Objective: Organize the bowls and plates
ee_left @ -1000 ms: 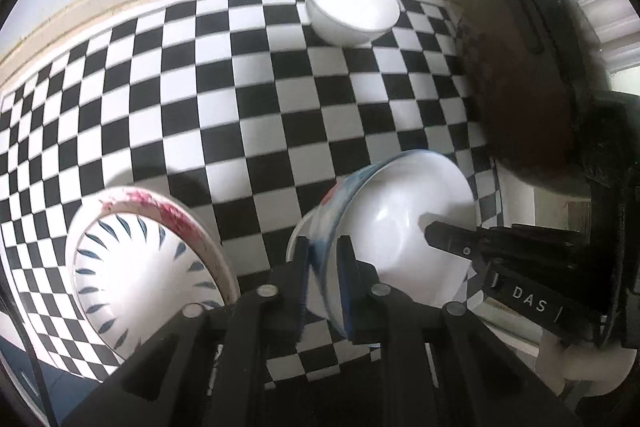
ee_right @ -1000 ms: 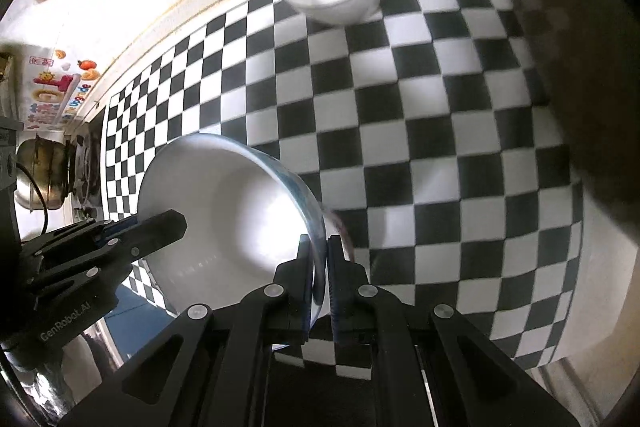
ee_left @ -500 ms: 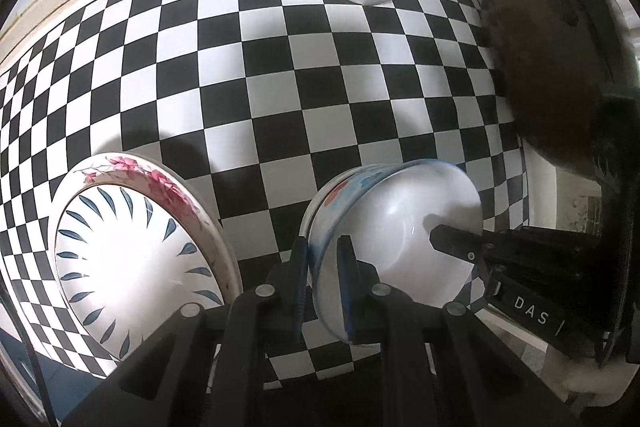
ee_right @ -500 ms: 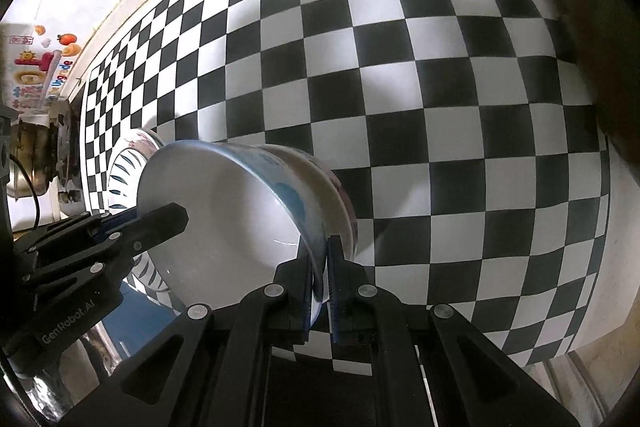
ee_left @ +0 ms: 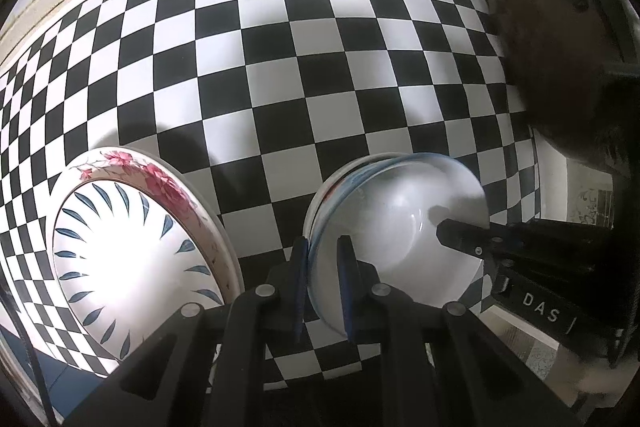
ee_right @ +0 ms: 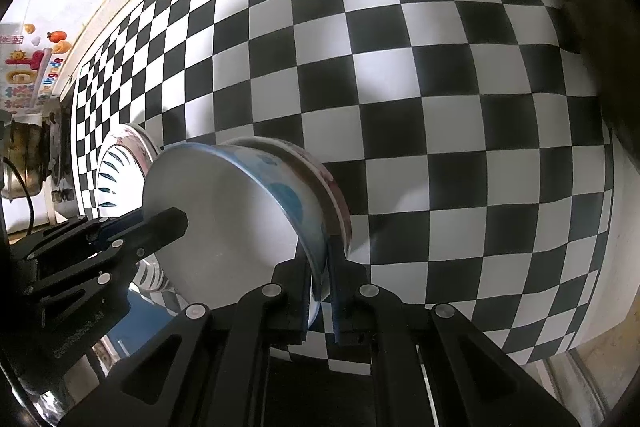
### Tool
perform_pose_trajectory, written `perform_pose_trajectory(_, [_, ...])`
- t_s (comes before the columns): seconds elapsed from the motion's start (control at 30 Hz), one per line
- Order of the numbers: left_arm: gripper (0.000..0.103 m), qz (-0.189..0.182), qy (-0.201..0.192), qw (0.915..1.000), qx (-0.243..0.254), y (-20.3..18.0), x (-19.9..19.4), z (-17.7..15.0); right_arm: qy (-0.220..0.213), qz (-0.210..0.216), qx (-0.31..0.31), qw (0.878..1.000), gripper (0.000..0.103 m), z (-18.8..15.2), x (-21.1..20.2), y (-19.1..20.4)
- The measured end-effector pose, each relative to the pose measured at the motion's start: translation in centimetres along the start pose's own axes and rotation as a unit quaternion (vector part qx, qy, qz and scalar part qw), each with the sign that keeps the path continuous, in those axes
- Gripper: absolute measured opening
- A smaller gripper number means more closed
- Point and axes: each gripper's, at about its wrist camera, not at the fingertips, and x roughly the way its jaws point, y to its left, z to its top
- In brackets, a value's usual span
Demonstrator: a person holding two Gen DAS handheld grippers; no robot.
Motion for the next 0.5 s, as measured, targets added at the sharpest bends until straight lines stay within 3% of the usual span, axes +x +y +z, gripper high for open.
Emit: perform_pose_trajectory(0.5, [0.011, 0.004, -0.004, 1.0, 0.004, 0.02, 0.56, -0.33, 0.005, -0.003, 0.0, 1.0, 0.013, 0.17, -0.3, 0.17])
